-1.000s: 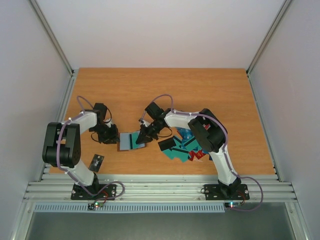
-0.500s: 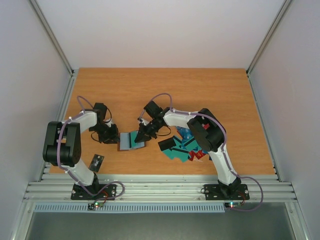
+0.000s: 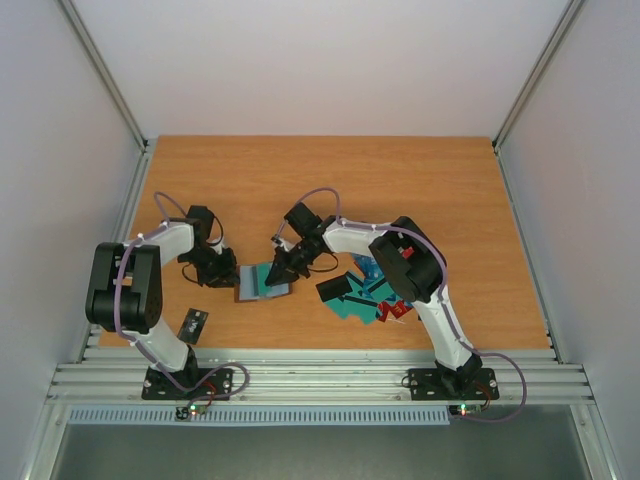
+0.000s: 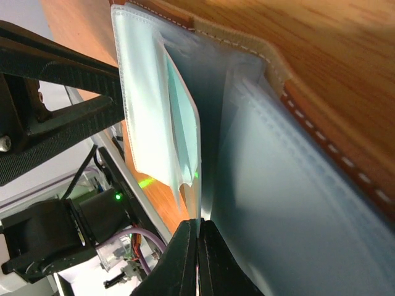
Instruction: Put the credit cards into the card holder
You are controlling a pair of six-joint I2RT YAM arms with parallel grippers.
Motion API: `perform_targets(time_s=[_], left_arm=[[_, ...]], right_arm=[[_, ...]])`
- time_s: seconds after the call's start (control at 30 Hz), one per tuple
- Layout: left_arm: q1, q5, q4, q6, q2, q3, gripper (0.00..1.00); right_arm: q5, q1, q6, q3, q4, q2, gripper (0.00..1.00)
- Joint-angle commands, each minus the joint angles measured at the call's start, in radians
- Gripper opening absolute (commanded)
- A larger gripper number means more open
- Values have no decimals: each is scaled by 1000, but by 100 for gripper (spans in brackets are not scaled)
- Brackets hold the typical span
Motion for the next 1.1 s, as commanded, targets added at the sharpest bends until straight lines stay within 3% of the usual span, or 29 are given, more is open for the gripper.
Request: perform_targets(time_s=[0.0, 0.6, 1.07], left_arm=[[-5, -13, 27, 2, 53, -17, 20], [-4, -31, 25, -3, 47, -12, 20], [-4, -39, 34, -14, 43, -8, 17]], right_arm=[[10, 25, 18, 36, 2, 43, 4], [137, 27, -115, 137, -302, -37, 38], [258, 29, -190, 265, -477, -31, 50]])
